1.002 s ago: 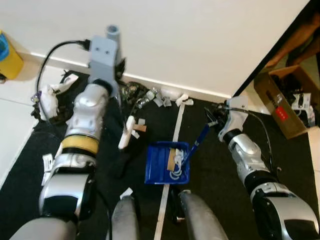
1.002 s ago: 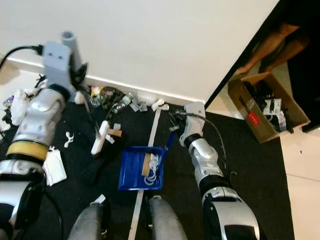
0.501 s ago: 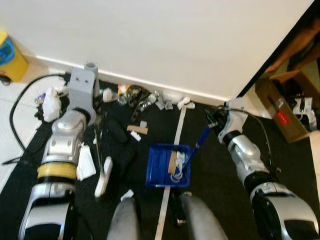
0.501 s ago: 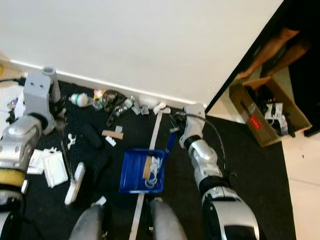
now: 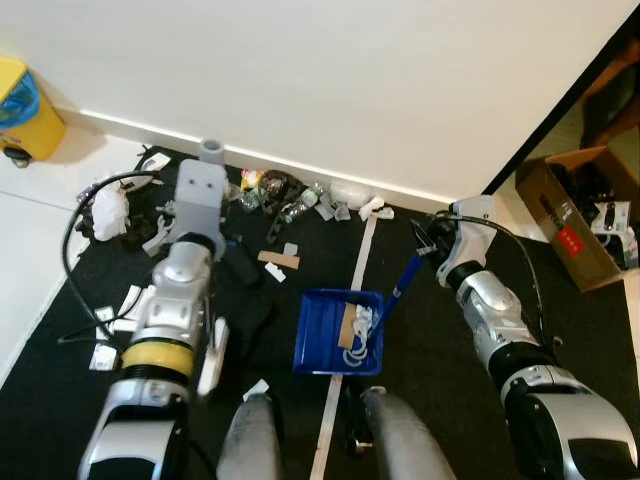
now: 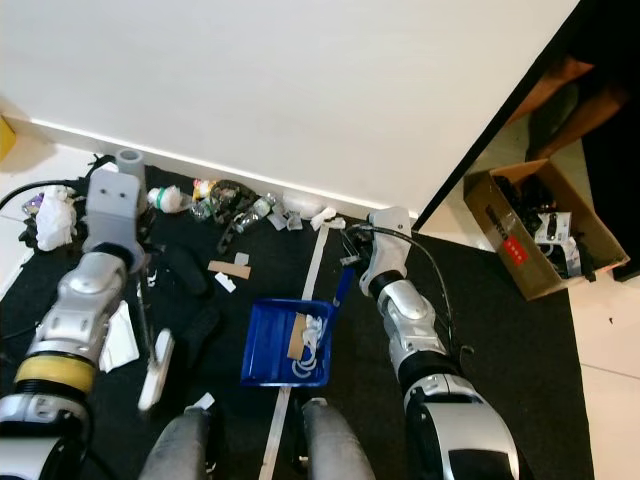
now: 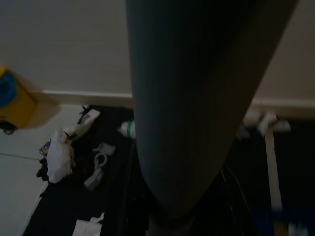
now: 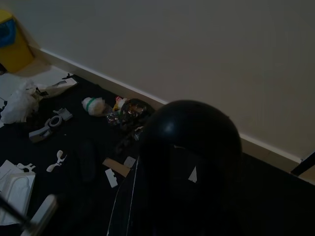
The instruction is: Sweep floor
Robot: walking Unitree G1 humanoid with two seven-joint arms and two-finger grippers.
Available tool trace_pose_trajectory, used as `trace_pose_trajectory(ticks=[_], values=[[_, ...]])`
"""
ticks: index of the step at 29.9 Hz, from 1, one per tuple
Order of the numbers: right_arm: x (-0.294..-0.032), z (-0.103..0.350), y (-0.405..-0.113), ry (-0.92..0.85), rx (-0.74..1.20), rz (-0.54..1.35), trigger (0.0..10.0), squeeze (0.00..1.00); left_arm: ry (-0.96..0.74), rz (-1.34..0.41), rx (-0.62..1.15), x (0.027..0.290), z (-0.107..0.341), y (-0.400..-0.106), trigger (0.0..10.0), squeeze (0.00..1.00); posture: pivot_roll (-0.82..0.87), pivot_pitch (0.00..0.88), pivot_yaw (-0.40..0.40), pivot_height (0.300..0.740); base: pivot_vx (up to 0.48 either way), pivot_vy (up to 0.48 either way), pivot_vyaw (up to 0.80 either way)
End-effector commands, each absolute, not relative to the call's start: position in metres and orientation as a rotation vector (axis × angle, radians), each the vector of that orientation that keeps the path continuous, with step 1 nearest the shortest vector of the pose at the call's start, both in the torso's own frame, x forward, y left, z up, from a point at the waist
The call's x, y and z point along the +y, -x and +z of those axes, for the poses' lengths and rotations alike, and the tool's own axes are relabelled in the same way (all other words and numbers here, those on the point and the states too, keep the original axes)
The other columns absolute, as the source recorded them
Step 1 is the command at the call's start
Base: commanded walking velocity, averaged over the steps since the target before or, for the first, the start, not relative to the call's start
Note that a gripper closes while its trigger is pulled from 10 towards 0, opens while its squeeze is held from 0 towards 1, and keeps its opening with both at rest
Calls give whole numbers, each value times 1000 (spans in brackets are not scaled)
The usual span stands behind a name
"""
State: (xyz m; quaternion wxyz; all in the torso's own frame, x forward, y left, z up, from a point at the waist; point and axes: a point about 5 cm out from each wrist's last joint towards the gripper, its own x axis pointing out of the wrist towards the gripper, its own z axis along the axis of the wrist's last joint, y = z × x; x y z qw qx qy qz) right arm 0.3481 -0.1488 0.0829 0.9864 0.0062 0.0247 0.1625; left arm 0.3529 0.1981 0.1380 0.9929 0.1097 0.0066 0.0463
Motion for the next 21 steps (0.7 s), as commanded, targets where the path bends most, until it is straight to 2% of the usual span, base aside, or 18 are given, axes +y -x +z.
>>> trace_pose_trajectory(ticks=[1,4,10,14,21], values=[[-145,63,-338,-52,133,344,10000,0,-186,115,5,192,136,-354,10000,0,44,202,-34,740,0,0,0],[-146,63,-337,-47,132,345,10000,0,-91,169,53,184,132,-359,10000,0,37,204,-34,740,0,0,0],[-149,64,-338,-40,133,342,10000,0,-28,217,47,163,130,-366,10000,0,32,209,-36,740,0,0,0],[-149,64,-338,-37,134,343,10000,0,38,123,17,131,139,-374,10000,0,30,208,-38,740,0,0,0],[-150,64,-338,-35,135,345,10000,0,103,15,-17,95,158,-381,10000,0,31,209,-38,740,0,0,0]])
